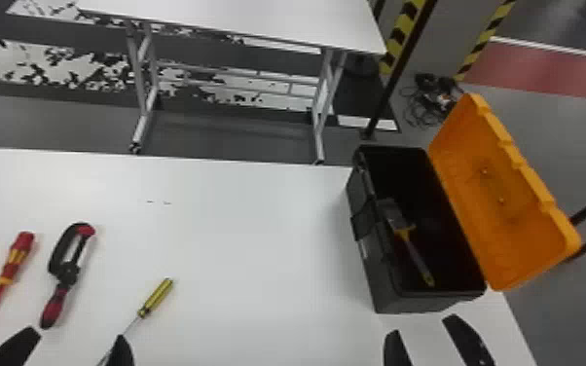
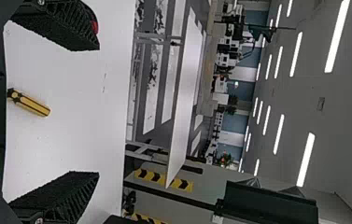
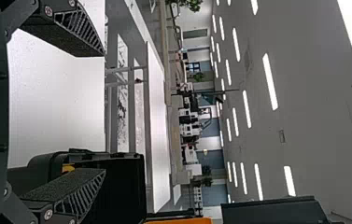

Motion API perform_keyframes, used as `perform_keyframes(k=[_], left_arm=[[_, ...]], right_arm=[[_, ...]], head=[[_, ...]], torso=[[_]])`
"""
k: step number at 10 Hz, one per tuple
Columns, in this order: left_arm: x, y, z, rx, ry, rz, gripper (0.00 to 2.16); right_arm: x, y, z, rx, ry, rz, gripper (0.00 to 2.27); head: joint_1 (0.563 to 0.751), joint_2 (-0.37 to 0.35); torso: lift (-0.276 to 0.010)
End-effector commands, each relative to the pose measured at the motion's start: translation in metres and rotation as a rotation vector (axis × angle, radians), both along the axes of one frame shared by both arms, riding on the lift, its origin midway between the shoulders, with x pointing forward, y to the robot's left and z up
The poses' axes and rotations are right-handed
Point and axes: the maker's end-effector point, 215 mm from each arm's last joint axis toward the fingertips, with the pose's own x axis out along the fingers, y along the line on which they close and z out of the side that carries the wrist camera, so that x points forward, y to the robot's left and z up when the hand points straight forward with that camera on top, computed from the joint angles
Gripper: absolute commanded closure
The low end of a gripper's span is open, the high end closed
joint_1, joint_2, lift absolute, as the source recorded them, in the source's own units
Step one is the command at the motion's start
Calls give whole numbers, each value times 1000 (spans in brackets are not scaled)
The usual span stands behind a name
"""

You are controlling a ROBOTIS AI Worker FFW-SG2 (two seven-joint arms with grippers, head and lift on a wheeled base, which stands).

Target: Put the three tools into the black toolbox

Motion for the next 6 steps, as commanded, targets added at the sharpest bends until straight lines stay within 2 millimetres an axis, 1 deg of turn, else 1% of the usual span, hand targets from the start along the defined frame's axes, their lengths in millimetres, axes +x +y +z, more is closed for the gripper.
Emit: perform_keyframes(k=[1,6], left_arm=[[0,0,0,0,-1,0,36],[-1,-1,-1,-3,3,0,36]], right_arm=[[0,0,0,-1,-1,0,120],[-1,-2,0,-4,-1,-3,120]], head=[[695,-207],[695,-211]], torso=[[-51],[-51]])
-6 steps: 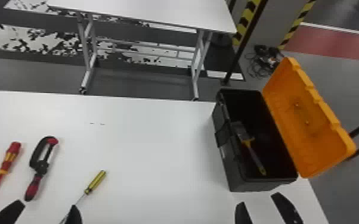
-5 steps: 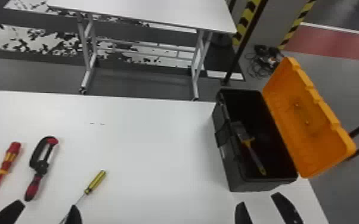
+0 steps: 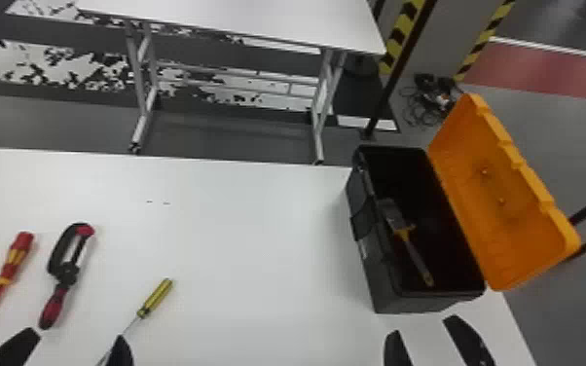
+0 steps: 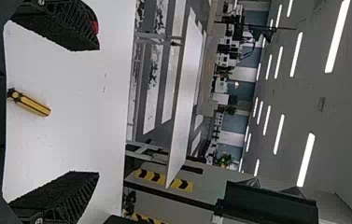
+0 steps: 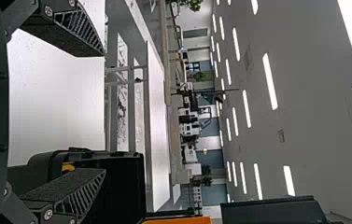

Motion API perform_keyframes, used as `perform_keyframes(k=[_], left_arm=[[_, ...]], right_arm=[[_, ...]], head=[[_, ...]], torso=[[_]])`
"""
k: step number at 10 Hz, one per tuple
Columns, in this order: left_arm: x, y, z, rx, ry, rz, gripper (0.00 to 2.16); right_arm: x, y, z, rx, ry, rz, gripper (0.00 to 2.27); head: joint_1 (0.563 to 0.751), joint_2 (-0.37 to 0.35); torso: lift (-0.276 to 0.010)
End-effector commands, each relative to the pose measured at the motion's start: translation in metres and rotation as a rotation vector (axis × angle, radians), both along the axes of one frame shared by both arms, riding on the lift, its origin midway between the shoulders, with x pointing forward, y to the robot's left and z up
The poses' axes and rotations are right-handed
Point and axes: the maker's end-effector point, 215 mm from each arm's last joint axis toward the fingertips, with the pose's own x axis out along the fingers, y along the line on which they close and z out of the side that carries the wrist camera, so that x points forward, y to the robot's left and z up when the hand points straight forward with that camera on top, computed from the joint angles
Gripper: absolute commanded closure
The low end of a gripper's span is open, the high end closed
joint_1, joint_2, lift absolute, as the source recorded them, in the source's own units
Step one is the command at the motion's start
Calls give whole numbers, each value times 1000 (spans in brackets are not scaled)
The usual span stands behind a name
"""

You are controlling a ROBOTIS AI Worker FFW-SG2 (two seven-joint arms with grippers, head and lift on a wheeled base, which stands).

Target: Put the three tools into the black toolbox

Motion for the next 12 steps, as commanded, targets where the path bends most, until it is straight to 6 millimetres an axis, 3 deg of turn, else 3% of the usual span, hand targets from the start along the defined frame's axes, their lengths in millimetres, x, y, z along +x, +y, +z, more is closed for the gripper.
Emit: perform_keyframes(k=[1,3,7,9,12], left_arm=[[0,0,-2,1,4,2,36],[3,6,-9,42,19,27,36],[20,48,-45,165,138,41,46],[27,52,-68,188,228,-8,46],[32,56,-95,221,411,-88,43]], right_arm=[[0,0,0,-1,0,-1,120],[0,-2,1,-1,-4,-4,120],[-1,-4,2,-3,-6,-5,120],[-2,-4,2,-5,-6,-6,120],[-5,-7,5,-13,-10,-10,120]], head=[[695,-213],[695,-211],[695,-149],[695,-107],[695,-103]], torso=[[-51],[-51],[-51],[-51],[-51]])
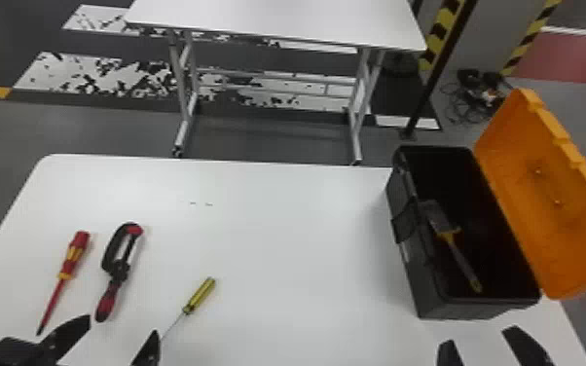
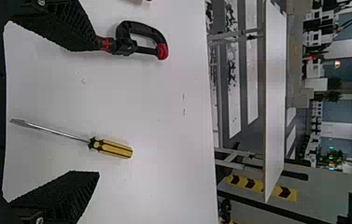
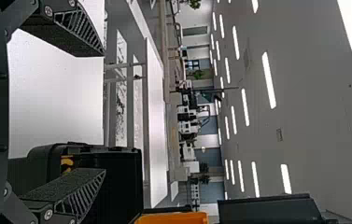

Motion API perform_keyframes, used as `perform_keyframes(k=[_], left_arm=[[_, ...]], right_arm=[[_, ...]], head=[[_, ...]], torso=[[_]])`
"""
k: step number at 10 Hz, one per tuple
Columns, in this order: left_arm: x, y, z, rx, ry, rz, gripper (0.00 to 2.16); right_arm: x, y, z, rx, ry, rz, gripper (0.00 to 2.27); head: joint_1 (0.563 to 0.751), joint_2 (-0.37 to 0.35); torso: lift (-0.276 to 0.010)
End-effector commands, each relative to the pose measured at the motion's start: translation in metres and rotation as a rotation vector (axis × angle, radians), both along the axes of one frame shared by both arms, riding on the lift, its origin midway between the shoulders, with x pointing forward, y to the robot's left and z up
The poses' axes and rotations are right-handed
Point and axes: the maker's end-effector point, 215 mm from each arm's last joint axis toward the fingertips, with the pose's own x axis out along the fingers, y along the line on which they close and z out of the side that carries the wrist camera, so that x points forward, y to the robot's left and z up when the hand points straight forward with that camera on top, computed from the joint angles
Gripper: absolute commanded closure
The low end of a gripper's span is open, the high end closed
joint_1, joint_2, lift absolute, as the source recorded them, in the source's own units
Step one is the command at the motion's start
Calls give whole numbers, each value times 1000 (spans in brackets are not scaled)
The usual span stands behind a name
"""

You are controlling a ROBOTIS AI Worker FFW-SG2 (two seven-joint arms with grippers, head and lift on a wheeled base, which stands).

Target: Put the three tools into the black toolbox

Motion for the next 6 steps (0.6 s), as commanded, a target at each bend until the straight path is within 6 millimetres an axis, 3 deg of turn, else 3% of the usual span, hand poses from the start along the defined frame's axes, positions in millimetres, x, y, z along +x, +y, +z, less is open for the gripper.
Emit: perform_keyframes(k=[1,6], left_arm=[[2,8,-9,18,80,-1,39],[5,14,-43,-9,317,-18,36]], right_arm=[[-1,0,1,-1,-2,0,120],[0,-2,4,-7,-8,0,120]], head=[[695,-102],[695,-70]], torso=[[-51],[-51]])
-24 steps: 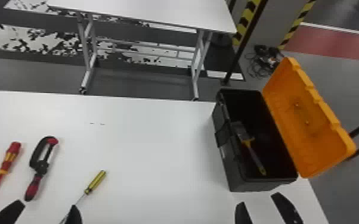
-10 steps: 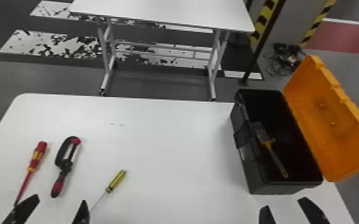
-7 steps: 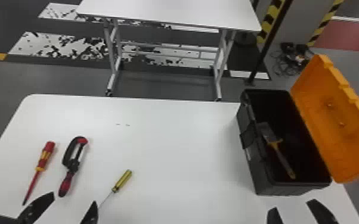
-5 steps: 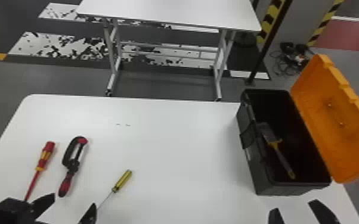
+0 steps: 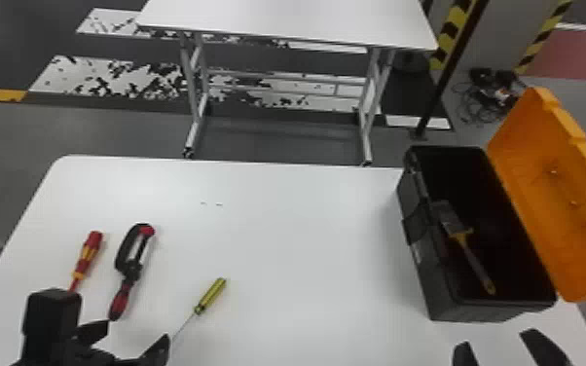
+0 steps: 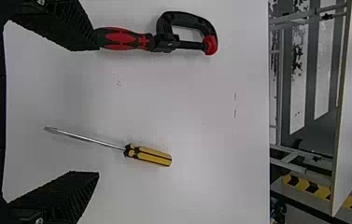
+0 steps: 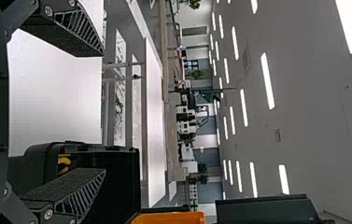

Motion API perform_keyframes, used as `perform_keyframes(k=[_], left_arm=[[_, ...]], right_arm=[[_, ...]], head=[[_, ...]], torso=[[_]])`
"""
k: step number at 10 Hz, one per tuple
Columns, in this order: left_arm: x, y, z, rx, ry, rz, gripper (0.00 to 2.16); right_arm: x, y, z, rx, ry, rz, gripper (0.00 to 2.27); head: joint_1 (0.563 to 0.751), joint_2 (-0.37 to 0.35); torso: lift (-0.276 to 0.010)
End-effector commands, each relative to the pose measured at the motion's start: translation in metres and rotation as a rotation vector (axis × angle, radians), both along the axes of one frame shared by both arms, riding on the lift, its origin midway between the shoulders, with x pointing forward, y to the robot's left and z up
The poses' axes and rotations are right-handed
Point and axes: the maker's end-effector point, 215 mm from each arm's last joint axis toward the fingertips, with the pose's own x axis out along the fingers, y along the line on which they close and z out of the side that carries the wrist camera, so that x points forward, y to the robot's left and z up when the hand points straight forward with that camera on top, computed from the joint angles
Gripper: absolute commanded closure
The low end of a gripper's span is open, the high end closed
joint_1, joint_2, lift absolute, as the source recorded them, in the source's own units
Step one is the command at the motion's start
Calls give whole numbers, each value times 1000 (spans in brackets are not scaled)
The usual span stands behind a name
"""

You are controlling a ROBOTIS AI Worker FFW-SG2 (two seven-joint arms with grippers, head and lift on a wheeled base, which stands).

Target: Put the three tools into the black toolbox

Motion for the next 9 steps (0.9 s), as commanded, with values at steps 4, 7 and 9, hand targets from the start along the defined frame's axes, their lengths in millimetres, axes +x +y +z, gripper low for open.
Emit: perform_keyframes(k=[4,7,9], left_arm=[[-7,11,-18,29,157,24,36],[-16,11,-13,42,221,31,36],[-14,4,-8,25,230,17,36]], right_arm=[[8,4,3,-5,-13,28,120],[13,6,4,-6,-16,46,120],[13,9,4,-6,-15,56,120]], head=[[695,-56],[695,-32],[695,-30]], torso=[[-51],[-51],[-51]])
